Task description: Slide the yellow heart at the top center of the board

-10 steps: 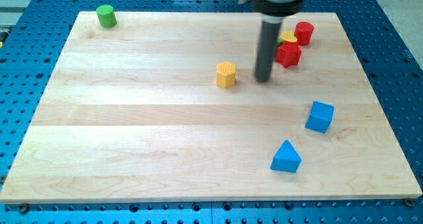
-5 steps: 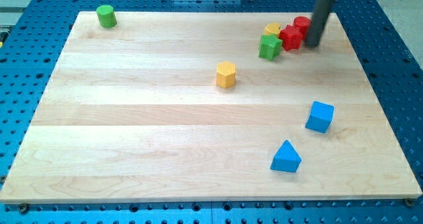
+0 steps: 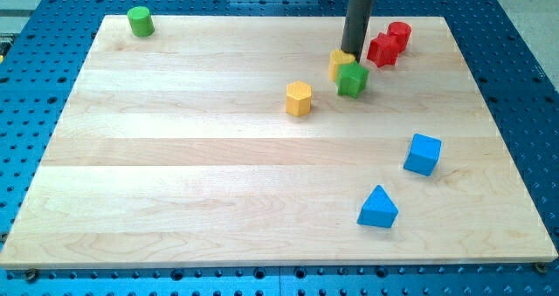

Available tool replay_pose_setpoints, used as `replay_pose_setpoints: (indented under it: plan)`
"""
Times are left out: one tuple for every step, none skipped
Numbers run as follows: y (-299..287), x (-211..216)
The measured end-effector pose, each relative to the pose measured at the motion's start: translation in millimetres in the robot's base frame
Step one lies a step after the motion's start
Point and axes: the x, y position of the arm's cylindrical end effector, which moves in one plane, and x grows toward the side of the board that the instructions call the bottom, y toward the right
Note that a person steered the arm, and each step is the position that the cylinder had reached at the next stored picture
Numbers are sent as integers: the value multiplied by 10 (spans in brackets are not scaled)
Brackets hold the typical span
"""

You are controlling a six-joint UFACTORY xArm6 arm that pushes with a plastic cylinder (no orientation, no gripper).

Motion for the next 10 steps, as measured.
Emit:
replay_pose_setpoints:
  plan:
    - [370, 34]
    - [-99, 223]
    - [-608, -50]
    - [-1109, -346]
    - [-967, 224]
    - [-1379, 356]
    - [-1763, 335]
    - [-1348, 195]
    - [-1287, -77]
    - [-1287, -335]
